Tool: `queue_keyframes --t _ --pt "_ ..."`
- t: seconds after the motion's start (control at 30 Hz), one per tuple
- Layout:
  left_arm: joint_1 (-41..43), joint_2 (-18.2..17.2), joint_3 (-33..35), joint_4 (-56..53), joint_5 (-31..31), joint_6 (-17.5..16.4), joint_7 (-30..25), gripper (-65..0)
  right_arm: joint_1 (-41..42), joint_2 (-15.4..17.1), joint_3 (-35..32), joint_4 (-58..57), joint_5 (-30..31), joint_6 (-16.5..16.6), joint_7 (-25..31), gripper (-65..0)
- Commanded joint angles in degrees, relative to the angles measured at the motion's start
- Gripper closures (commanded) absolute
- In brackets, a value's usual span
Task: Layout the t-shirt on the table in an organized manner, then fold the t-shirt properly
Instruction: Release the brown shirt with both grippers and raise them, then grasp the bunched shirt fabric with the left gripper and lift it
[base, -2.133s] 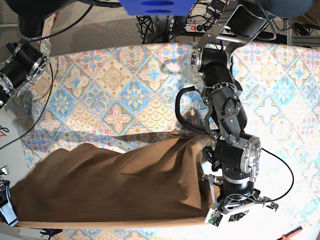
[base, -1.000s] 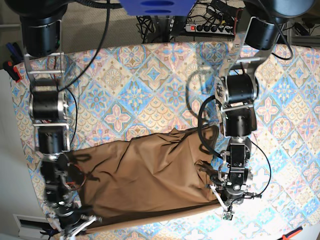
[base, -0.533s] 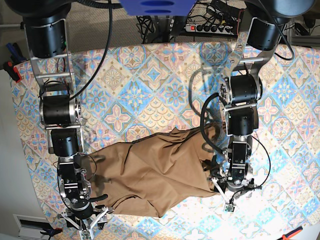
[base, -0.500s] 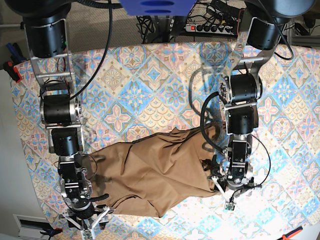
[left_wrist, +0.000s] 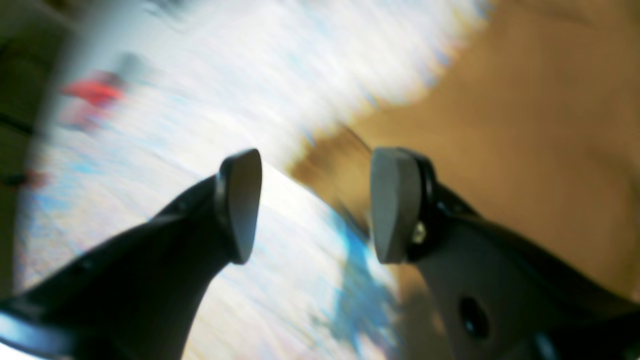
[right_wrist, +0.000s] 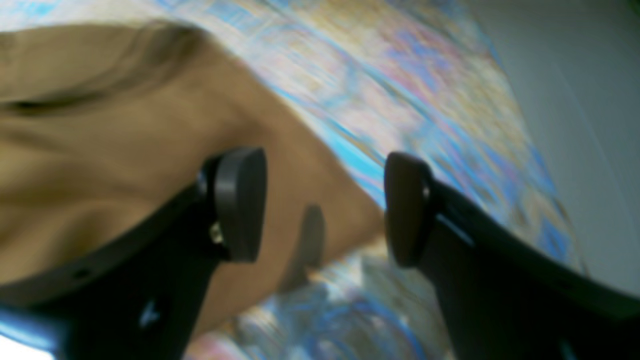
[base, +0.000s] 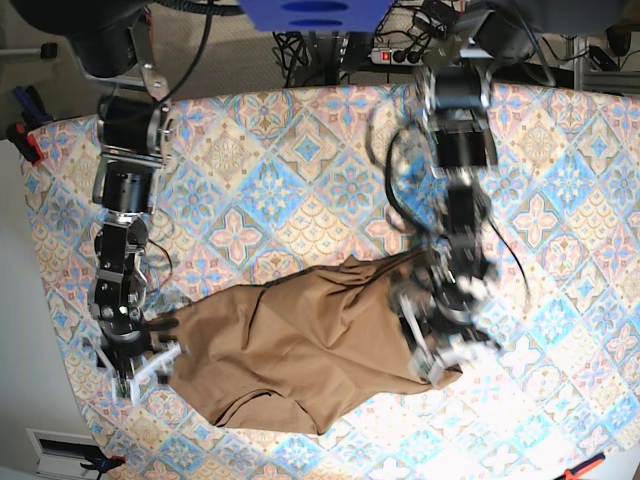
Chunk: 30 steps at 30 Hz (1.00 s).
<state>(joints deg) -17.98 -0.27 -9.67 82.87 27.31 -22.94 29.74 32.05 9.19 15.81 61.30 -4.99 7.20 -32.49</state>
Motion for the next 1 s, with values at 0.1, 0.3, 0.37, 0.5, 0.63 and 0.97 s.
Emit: queue_keyframes --t 0.1,0.3,0.37,0.5,0.63,0.97 --pt "5.9 -0.6 1.7 8.0 -0.4 -7.3 5.2 -32.8 2.5 1.0 6.5 8.1 0.6 2.7 -1.6 -35.6" --pt "16.7 0.3 1.5 22.7 -0.5 -8.8 10.7 -32.8 -4.6 0.8 14.6 11.5 0.6 6.2 -7.8 -35.5" --pt "19.3 0.4 0.7 25.9 -0.9 -8.8 11.5 -32.8 -5.6 0.8 14.9 12.1 0.6 6.2 -7.8 -35.5" --pt "22.8 0.4 -3.7 29.8 -7.4 -8.8 13.2 -33.6 -7.8 0.8 14.9 13.0 0.6 6.2 -8.0 -35.5" --pt "22.9 -0.1 -8.7 27.9 -17.2 -8.8 15.5 -40.0 -10.6 0.8 14.7 13.0 0.6 6.2 -8.0 -35.5" --pt "15.4 -4.9 -8.4 11.0 -27.1 -8.9 14.8 -41.2 -12.8 0.8 14.7 13.1 0.5 6.2 -8.0 -35.5"
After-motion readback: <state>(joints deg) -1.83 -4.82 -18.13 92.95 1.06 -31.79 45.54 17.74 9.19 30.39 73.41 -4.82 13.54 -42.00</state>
